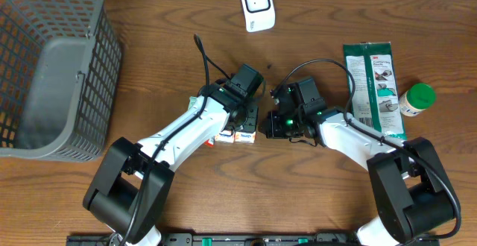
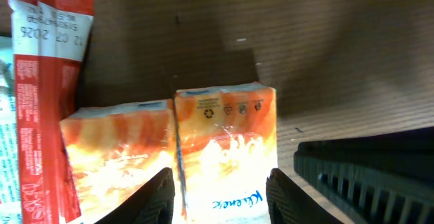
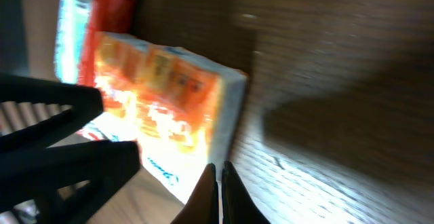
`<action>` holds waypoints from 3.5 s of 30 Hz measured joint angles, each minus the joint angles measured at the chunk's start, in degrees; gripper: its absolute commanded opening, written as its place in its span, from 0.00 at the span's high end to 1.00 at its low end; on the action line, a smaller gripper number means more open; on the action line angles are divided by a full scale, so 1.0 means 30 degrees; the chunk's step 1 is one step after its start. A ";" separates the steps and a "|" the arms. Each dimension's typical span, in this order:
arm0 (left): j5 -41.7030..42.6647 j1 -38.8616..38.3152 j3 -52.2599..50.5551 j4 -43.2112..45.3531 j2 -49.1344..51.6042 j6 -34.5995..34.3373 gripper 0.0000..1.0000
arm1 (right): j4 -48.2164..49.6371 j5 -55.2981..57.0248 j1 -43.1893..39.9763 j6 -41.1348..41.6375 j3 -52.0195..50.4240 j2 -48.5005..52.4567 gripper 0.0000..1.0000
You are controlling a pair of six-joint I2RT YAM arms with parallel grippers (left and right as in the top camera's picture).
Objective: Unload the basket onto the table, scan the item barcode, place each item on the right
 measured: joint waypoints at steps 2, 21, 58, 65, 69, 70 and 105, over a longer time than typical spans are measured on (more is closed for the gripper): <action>-0.0299 0.0000 0.0007 0.0007 0.0000 0.0000 0.55 | 0.0423 -0.0233 0.0080 -0.0007 0.0000 0.0000 0.99; -0.0262 0.0000 0.0007 0.0007 0.0000 -0.0051 0.55 | -0.0087 0.3242 0.1617 0.0117 0.0000 0.0000 0.99; 0.1020 0.1188 0.0007 0.0211 -0.0466 0.0525 0.55 | 0.0918 0.1996 0.1457 -0.0066 -0.0022 0.0000 0.99; 0.1020 0.1188 0.0007 0.0211 -0.0466 0.0525 0.55 | 0.1231 0.3104 0.2011 0.0087 -0.0036 0.0313 0.99; 0.1020 0.1137 0.0007 0.0211 -0.0459 0.0525 0.55 | 0.1209 0.3089 0.1996 0.0168 -0.0036 0.0379 0.99; 0.1020 0.1093 0.0007 0.0211 -0.0423 0.0525 0.55 | 0.1195 0.3089 0.1996 0.0175 -0.0036 0.0386 0.99; 0.1173 0.0663 -0.0510 0.0889 0.0911 0.0532 0.66 | 0.0117 0.3446 0.1989 0.1027 -0.0124 0.0678 0.99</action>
